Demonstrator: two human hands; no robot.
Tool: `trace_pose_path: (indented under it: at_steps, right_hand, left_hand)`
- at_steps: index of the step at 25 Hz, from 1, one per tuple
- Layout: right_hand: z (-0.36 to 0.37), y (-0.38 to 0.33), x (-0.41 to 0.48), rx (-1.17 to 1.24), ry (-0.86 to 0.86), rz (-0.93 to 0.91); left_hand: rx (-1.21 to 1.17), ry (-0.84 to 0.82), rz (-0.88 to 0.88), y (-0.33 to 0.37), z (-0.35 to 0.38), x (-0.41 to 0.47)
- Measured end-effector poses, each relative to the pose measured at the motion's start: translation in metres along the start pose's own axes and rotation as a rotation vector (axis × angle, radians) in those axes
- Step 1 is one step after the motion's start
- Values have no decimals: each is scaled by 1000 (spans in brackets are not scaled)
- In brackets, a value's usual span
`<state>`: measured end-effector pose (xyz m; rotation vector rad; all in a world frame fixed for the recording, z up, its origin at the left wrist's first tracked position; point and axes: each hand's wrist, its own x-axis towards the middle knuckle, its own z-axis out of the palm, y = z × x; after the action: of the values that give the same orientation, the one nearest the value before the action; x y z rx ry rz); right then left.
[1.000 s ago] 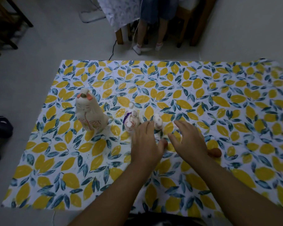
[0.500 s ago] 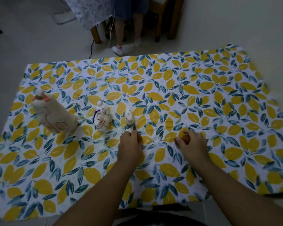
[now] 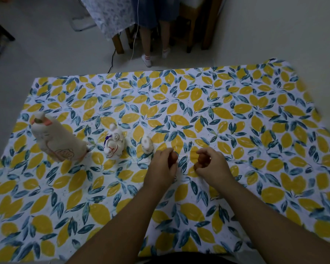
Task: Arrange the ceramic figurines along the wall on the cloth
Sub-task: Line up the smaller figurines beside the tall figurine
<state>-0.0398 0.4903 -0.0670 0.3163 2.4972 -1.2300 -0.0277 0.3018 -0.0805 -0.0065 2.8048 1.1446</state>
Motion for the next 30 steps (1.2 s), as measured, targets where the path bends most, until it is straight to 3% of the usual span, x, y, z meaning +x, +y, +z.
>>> trace_pose_path:
  at_steps: [9, 12, 17, 25, 30]
  right_hand:
    - [-13, -12, 72, -174, -16, -380]
    - [-11, -2, 77, -193, -70, -398]
    - [-4, 2, 72, -76, 2, -337]
    - [-11, 6, 73, -147, -59, -333]
    - [-10, -3, 67, -161, -76, -301]
  left_hand:
    - [-189, 108, 97, 14, 7, 67]
    - [-184, 67, 147, 8, 15, 69]
    - [-176, 117, 134, 4, 23, 64]
    - [-140, 85, 175, 5, 19, 71]
    - [-135, 25, 71, 8, 19, 66]
